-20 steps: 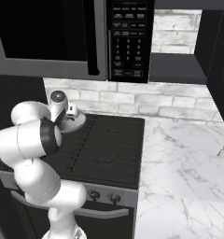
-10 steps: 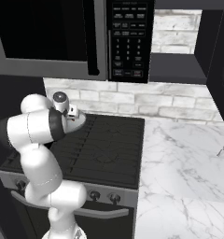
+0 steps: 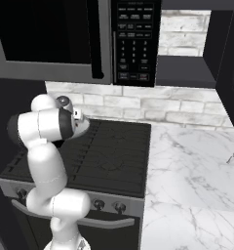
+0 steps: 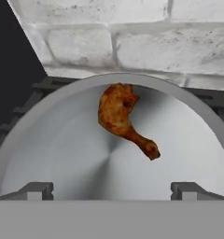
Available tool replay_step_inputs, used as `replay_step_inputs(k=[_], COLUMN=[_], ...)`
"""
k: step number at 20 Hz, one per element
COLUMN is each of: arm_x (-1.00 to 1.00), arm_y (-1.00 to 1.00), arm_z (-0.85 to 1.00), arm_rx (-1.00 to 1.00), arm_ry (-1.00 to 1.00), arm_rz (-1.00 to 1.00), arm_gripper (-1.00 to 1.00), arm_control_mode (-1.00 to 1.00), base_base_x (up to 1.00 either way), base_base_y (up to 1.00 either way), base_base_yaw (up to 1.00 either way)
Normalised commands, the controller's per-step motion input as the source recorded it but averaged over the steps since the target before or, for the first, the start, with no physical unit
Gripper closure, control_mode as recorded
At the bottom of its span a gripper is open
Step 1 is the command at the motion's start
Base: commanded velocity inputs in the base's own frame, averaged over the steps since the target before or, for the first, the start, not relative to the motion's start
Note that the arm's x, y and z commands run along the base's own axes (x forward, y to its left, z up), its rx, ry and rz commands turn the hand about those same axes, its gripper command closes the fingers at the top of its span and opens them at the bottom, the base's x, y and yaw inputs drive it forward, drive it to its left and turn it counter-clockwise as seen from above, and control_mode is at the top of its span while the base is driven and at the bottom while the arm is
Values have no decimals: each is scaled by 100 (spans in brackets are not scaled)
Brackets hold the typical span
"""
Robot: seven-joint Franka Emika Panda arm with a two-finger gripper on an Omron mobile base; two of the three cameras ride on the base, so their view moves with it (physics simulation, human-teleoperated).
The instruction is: Take the chicken drumsticks from the pan and place one on each plate on the dining counter.
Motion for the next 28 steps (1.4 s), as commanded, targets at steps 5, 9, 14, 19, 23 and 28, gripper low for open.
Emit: replay_step_inputs(k=[5,9,14,19,23,28], arm_x=[37,31,29,25,14,3], arm_y=[7,10,7,1,0,2], arm_z=[-3,-9,-16,-13,-14,-14], arm_rx=[-3,0,0,-1,-1,0], arm_ry=[1,5,3,0,0,0], arm_rz=[0,0,0,0,0,0], arm_gripper=[-100,-100,-100,-100,-100,-100], arm_control_mode=[-100,-100,-100,-100,-100,-100], base_base_x=[0,0,0,0,0,0], base_base_y=[0,0,0,0,0,0], base_base_yaw=[0,0,0,0,0,0])
